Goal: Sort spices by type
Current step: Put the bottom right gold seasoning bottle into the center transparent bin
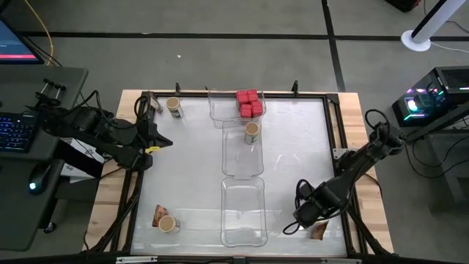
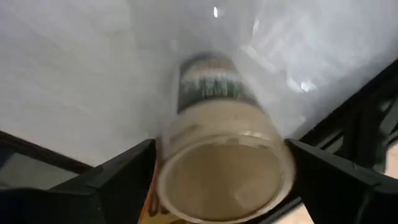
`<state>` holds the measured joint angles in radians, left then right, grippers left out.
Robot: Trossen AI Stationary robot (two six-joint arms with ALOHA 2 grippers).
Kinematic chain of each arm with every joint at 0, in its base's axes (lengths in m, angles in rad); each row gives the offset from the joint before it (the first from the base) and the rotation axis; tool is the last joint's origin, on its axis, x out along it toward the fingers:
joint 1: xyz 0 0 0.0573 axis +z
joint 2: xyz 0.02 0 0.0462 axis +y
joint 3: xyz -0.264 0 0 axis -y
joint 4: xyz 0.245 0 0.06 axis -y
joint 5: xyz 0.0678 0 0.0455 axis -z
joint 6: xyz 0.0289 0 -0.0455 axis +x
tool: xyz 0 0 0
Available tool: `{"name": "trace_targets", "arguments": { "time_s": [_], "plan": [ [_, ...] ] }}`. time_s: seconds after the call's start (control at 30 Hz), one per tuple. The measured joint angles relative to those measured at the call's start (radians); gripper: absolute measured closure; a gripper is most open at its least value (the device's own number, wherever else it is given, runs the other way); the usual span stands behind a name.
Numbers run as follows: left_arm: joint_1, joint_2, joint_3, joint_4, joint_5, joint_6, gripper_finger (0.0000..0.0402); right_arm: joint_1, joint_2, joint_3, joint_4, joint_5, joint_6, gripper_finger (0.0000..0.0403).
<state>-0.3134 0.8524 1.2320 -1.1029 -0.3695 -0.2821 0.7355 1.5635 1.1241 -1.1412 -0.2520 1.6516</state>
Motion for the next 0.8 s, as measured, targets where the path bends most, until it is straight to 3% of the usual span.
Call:
{"name": "trace_targets", "arguments": {
  "time_s": [0.1, 0.43, 0.67, 0.8],
  "plan": [
    [0.0, 0.0, 0.0, 0.0, 0.0, 0.0, 0.0401, 0.0, 0.001, -0.046, 0.06, -0.063, 0.001, 0.0055],
    [0.004, 0.0, 0.0, 0.0, -0.005, 0.004, 0.0401, -0.002, 0.001, -0.037, 0.055, 0.004, 0.013, 0.0059],
    [0.041, 0.0, 0.0, 0.0, -0.004, 0.004, 0.0401, -0.003, 0.001, -0.037, 0.058, -0.037, -0.003, 0.0128],
    [0.06, 0.0, 0.0, 0.0, 0.004, 0.007, 0.0401, -0.016, -0.007, -0.021, 0.046, -0.032, -0.018, 0.0134]
  ]
}}
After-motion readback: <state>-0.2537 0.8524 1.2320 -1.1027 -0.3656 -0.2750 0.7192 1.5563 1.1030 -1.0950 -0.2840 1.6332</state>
